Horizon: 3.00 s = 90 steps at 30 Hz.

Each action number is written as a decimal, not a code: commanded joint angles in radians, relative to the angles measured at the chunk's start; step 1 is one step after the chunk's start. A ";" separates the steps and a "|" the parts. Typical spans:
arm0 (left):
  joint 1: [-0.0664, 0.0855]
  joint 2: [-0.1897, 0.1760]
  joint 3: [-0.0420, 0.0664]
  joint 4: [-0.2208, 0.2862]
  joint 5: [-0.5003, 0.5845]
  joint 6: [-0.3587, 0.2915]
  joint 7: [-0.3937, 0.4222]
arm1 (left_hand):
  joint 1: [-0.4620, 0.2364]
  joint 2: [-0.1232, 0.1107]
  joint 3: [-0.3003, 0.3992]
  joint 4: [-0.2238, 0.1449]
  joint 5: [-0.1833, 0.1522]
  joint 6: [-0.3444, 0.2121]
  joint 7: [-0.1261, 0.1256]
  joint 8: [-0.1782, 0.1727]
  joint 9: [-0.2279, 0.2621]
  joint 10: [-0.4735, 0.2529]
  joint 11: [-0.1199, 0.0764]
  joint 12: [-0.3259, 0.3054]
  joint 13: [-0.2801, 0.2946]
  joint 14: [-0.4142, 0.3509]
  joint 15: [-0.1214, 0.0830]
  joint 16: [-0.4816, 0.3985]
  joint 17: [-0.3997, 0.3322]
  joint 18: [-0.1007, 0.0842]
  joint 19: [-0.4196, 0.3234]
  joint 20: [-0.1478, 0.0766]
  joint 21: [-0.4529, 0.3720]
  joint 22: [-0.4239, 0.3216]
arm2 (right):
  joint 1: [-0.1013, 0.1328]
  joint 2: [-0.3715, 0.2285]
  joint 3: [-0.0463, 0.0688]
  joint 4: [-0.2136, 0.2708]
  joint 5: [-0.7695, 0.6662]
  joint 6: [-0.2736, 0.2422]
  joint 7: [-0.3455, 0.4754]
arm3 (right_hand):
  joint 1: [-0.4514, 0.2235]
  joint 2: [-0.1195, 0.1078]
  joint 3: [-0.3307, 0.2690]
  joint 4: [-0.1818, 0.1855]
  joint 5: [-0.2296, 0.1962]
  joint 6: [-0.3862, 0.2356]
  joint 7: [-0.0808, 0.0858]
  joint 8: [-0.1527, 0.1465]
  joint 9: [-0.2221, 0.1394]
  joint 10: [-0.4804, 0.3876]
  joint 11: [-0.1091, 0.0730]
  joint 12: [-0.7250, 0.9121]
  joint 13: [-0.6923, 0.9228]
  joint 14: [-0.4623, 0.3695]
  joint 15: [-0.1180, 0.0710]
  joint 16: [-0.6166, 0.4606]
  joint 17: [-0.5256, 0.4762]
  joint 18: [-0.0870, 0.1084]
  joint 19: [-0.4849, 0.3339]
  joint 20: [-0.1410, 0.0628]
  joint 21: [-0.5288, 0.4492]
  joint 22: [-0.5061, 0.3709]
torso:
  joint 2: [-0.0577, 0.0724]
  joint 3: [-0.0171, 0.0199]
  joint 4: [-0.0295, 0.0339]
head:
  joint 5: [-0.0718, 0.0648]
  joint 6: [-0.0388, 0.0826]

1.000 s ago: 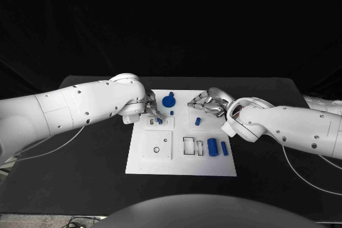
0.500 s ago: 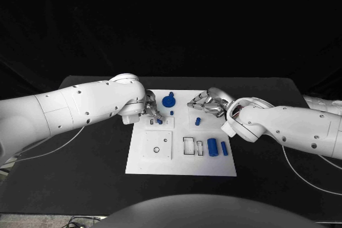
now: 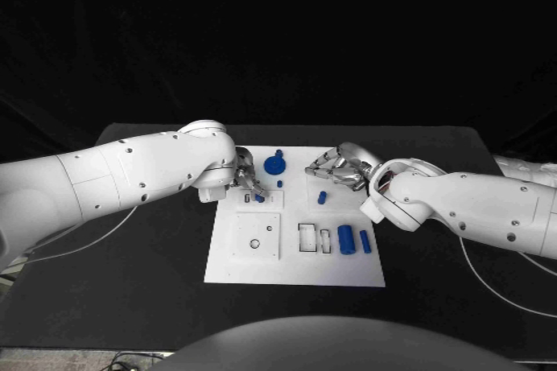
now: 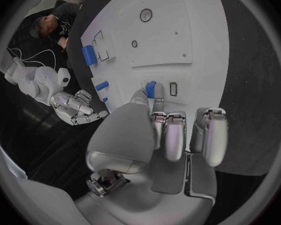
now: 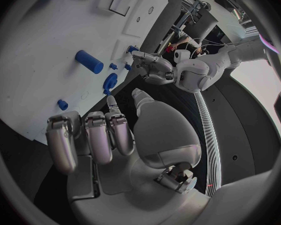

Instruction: Assemble the parts on the task board

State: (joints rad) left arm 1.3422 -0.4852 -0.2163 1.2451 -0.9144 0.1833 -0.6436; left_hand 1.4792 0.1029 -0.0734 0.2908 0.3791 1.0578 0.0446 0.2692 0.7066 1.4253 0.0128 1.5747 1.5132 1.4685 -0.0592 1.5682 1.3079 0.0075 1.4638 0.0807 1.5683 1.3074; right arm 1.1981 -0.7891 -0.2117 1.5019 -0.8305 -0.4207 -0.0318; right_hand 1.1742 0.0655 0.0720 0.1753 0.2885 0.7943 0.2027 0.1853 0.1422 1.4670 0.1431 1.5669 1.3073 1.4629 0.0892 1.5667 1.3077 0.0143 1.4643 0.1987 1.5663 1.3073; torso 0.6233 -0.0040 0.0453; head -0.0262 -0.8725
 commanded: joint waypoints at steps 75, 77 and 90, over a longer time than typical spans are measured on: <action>-0.003 0.009 0.000 -0.007 -0.055 0.013 0.045 | 0.018 -0.004 0.040 -0.006 -0.152 0.007 -0.009 -0.021 0.018 0.146 -0.033 -0.004 0.058 0.102 -0.003 0.003 0.263 -0.008 0.107 0.007 0.002 0.263 | -0.001 0.002 0.000 0.001 -0.008 0.008 0.000 | -0.009 -0.002 0.001 0.005 0.007 0.006 0.016 0.005 0.001 0.104 0.008 0.004 0.264 0.108 0.007 0.004 0.263 -0.014 0.106 0.005 0.004 0.263 | 0.000 0.0003 0.0002 | -0.001 0.000; -0.003 0.010 0.000 -0.008 -0.055 0.015 0.047 | 0.000 -0.010 0.035 0.001 -0.155 0.006 -0.005 -0.023 0.019 0.146 -0.030 -0.004 0.058 0.102 -0.002 0.003 0.263 -0.008 0.107 0.008 0.002 0.263 | -0.001 0.003 0.000 0.001 -0.008 0.008 0.000 | -0.009 -0.002 0.001 0.005 0.007 0.006 0.016 0.005 0.001 0.104 0.008 0.004 0.264 0.108 0.007 0.004 0.263 -0.014 0.106 0.005 0.004 0.263 | 0.000 0.0004 0.0000 | 0.000 0.000; -0.004 0.004 0.000 -0.004 -0.072 0.035 0.035 | -0.254 -0.112 -0.070 0.004 -0.237 0.022 0.006 -0.033 0.018 0.146 -0.019 -0.004 0.058 0.102 0.015 0.003 0.263 -0.008 0.107 0.004 0.002 0.263 | -0.001 0.002 0.000 0.001 -0.008 0.009 0.000 | -0.009 -0.002 0.001 0.005 0.007 0.006 0.016 0.005 0.001 0.104 0.008 0.004 0.264 0.108 0.007 0.004 0.263 -0.014 0.106 0.005 0.004 0.263 | 0.001 -0.0001 0.0001 | -0.001 0.000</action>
State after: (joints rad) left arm 1.3380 -0.4815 -0.2167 1.2378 -0.9706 0.1962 -0.6106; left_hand 1.2399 -0.0019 -0.1408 0.2950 0.1413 1.0737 0.0465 0.2420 0.7247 1.4652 -0.0090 1.5738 1.3079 1.4686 -0.0518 1.5682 1.3074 0.0074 1.4675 0.0844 1.5684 1.3074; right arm 1.1979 -0.7874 -0.2117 1.5017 -0.8305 -0.4207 -0.0333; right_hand 1.1742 0.0655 0.0720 0.1753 0.2885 0.7943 0.2027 0.1853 0.1416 1.4670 0.1431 1.5669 1.3073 1.4629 0.0892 1.5667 1.3079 0.0142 1.4644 0.1987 1.5663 1.3073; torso 0.6237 -0.0038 0.0456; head -0.0280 -0.8726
